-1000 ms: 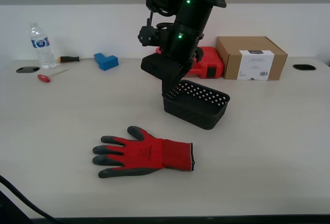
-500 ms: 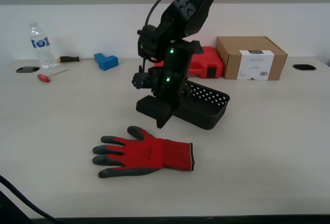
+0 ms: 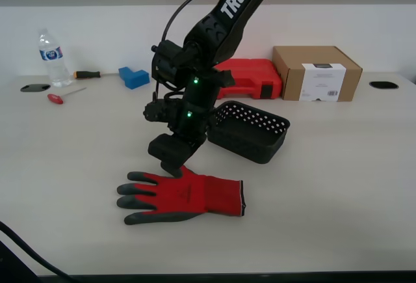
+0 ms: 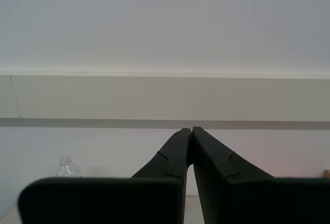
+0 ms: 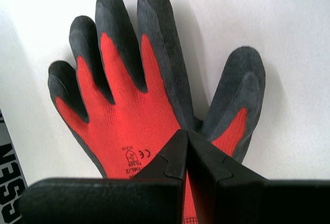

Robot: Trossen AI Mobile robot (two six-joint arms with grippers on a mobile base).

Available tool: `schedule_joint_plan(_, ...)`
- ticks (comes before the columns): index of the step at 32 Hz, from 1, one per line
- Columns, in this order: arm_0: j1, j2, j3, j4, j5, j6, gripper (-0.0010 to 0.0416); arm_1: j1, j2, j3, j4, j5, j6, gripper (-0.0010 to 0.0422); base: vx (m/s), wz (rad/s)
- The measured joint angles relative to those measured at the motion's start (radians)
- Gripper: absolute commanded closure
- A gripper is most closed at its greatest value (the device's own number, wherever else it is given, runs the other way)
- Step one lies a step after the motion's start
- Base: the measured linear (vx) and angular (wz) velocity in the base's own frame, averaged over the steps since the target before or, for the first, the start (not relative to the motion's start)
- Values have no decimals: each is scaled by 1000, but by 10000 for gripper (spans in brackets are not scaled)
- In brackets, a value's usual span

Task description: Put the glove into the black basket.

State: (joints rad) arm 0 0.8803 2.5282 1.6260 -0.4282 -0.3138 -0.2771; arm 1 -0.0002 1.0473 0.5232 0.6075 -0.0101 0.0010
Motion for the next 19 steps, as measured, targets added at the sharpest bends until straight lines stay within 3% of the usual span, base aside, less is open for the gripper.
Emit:
schedule_joint_plan(4,-6,2,-26,0,3,5,384,0,0,0,0,0,0,412,0,0)
schedule_joint_plan(7,-15,1,-62,3,4,8,317,0,0,0,-1,0,0,412,0,0)
schedule_joint_plan(10,-19,3,-80,7,35,8,268,0,0,0,0,0,0,412,0,0)
schedule_joint_plan(12,-25,2,-85,19,58,3,214,0,0,0,0,0,0,412,0,0)
schedule_joint_plan(14,-23,2,-103,46,125,-20,177,0,0,0,0,0,0,412,0,0)
schedule_joint_plan(19,-24,2,-118,63,156,-53,128,0,0,0,0,0,0,412,0,0)
